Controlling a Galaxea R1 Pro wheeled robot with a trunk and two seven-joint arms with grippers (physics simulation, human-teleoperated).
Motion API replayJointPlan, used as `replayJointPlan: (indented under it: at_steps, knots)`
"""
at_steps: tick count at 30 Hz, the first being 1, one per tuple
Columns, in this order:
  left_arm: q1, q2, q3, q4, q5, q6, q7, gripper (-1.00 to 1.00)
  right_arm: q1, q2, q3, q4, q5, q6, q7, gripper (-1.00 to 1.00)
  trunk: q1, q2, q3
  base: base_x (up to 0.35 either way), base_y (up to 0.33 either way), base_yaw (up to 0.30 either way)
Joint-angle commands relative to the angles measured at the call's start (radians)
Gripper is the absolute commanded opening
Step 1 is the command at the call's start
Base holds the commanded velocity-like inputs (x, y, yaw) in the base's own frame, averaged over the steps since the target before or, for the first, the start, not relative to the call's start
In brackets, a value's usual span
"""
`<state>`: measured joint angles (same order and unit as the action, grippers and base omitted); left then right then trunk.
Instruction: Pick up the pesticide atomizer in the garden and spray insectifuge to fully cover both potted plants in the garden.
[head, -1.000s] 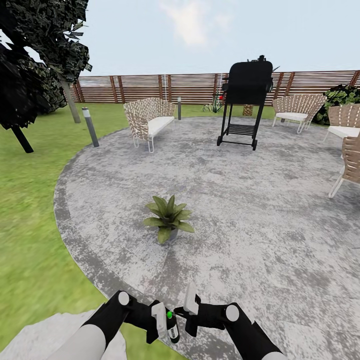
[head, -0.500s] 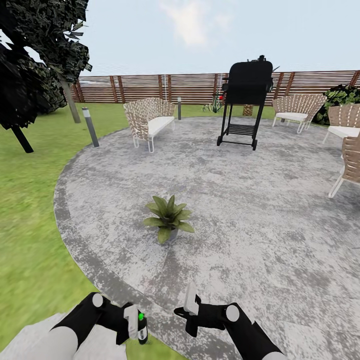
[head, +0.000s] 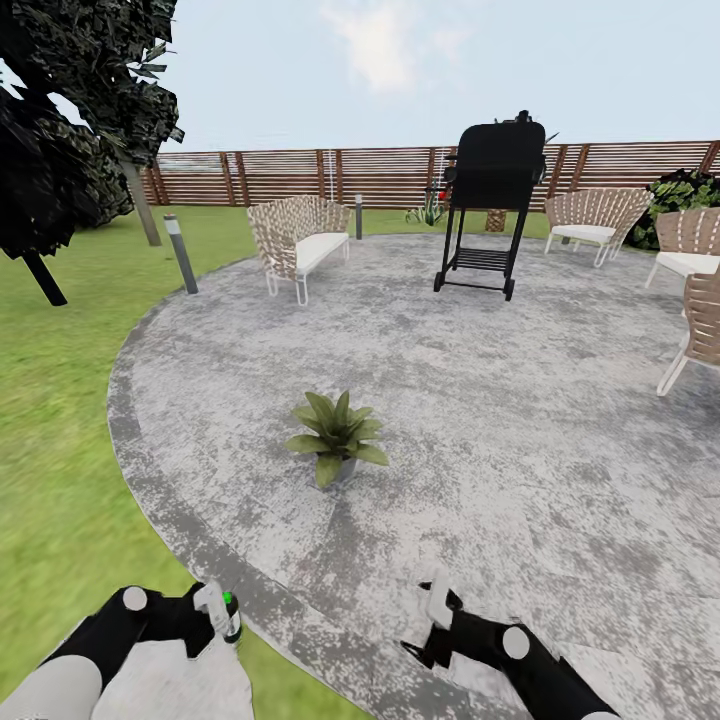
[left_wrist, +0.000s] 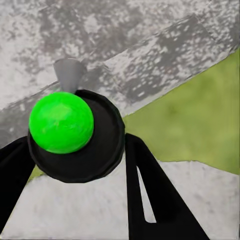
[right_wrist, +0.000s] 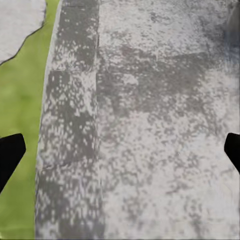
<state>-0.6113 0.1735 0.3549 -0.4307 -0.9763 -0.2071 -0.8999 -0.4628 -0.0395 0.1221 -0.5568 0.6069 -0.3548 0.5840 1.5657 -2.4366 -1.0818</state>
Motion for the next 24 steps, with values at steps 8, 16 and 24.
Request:
replayJointPlan:
  at_steps: [8,16,24]
  knots:
    - [-0.028,-0.03,0.168,-0.008,0.05,0.256,0.102,-1.0,-0.001,-0.022,-0.103,0.411,-0.003,-0.008,-0.743,1.0,0.0,0.0,-0.001,0.0,0.0,0.0]
    - [-0.12,-0.099,0.154,-0.01,0.144,0.616,0.124,-1.0,0.005,-0.027,-0.308,0.521,-0.279,-0.008,-0.882,1.0,0.0,0.0,-0.001,0.0,0.0,0.0]
    - [-0.226,-0.154,-0.027,-0.009,0.141,0.953,0.101,-1.0,0.006,-0.032,-0.314,0.524,-0.367,-0.008,-0.877,1.0,0.0,0.0,-0.001,0.0,0.0,0.0]
